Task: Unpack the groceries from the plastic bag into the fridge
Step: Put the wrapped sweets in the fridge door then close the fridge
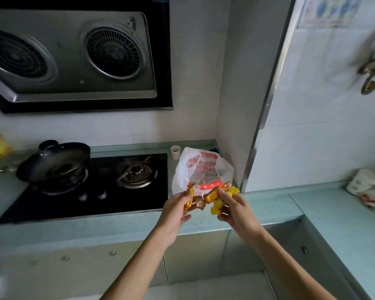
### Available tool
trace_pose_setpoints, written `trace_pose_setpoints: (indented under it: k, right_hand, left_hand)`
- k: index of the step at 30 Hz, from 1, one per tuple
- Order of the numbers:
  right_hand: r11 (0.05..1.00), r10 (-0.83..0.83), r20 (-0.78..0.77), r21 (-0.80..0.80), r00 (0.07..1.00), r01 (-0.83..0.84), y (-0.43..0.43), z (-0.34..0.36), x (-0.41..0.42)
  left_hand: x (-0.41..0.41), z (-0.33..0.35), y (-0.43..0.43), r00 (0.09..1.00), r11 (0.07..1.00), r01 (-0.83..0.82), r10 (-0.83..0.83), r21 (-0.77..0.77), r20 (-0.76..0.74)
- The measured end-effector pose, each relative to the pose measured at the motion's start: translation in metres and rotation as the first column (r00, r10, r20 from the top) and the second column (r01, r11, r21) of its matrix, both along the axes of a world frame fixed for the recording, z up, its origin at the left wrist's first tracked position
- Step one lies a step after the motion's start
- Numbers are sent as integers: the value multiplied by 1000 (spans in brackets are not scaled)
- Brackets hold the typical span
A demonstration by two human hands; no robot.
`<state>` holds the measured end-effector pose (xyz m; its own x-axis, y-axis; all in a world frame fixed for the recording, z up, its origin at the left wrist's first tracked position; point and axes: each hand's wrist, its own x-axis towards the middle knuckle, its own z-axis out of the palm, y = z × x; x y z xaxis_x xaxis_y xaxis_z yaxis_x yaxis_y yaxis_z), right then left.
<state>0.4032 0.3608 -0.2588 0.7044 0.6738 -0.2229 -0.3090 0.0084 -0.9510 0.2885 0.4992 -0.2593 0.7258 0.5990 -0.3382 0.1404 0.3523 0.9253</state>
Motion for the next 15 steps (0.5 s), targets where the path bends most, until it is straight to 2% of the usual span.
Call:
trace_pose_setpoints:
  k: [5,9,15]
  right_hand:
    - [991,119,-17,68,993,-118,-52,6,-48]
    - [975,214,23,51,976,-215,-92,13,-100]
    - [922,379,99,45,920,-385,-118,41,-191]
  left_hand:
    - [-61,8,-60,988,992,-122,124,-18,94]
    - [-123,14,-112,964,972,-232,234,-36,127]
    - [-219,42,-167,886,898,-437,421,49,191]
